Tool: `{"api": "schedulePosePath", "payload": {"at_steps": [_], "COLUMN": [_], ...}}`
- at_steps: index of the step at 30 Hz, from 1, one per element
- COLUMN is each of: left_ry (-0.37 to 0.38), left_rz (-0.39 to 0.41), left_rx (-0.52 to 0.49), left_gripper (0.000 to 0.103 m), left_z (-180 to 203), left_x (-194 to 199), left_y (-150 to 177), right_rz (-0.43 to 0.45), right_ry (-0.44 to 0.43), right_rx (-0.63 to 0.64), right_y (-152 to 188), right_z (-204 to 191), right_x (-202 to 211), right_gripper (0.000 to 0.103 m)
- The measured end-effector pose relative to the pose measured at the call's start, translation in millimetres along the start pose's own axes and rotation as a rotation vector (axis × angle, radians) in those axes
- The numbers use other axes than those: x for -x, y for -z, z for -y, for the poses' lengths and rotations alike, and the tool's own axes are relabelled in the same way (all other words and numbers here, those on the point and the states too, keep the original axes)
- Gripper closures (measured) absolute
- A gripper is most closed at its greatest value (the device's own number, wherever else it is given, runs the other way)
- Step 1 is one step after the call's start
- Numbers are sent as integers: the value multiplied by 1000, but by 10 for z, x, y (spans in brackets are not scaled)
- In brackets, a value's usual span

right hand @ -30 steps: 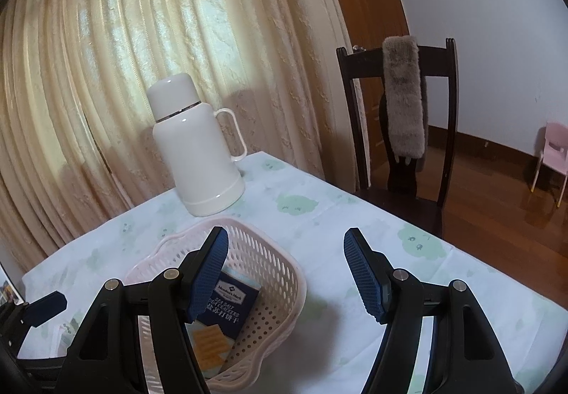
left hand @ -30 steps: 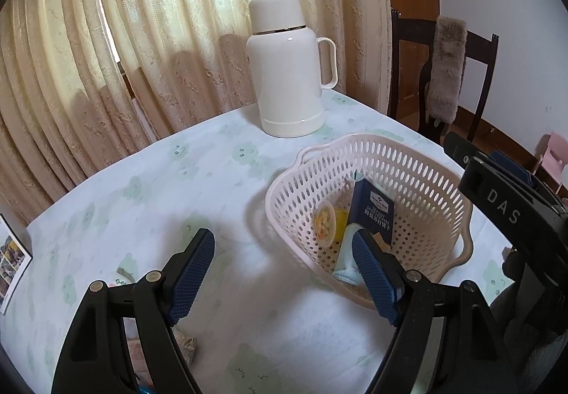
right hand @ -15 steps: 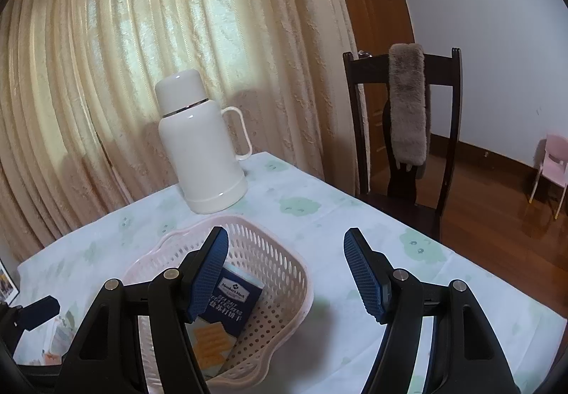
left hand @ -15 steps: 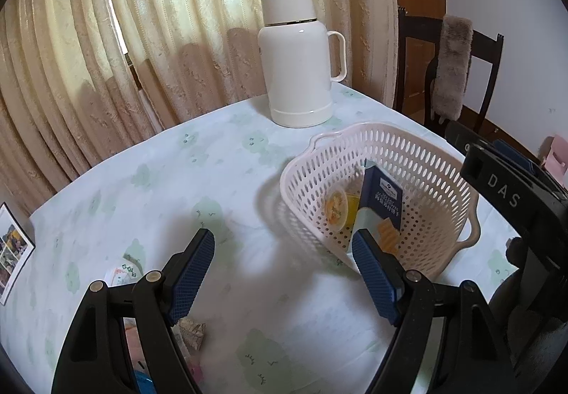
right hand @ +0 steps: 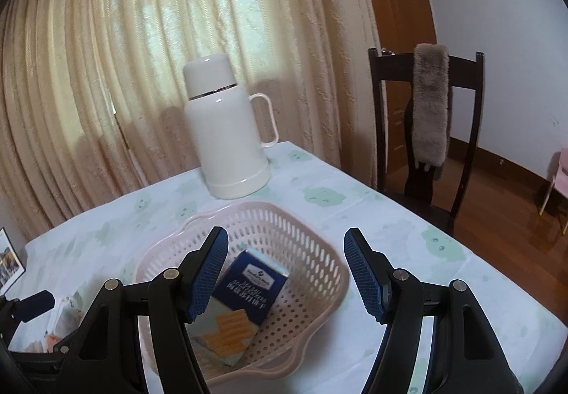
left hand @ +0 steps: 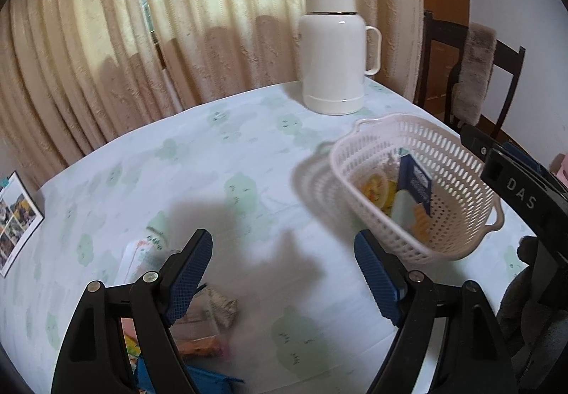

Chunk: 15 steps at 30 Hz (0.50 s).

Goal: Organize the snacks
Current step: 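Move both tools back over the remaining snacks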

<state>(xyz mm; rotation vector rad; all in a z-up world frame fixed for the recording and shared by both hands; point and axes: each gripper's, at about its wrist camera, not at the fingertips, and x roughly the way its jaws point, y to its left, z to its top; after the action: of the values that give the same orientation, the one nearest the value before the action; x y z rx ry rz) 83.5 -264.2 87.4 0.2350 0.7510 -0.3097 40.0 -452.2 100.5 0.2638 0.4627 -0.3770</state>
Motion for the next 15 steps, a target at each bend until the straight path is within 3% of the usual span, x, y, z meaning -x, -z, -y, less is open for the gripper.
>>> {"api": "schedulePosePath", "payload": {"at_steps": [6,15], "left_ry": [-30,-89], "left_rz": [-11,-19], "left_rx": [38,65], "left_gripper": [23,23], "left_z": [-195,-407], "left_x": [32,96], "left_y": [70,215], "right_rz": [-11,-44], "right_ry": [-39,-132], "right_rx": [36,63], "right_y": [31,90], "right_z": [-118,-263], "right_x": [19,49], "right_gripper": [27,26]}}
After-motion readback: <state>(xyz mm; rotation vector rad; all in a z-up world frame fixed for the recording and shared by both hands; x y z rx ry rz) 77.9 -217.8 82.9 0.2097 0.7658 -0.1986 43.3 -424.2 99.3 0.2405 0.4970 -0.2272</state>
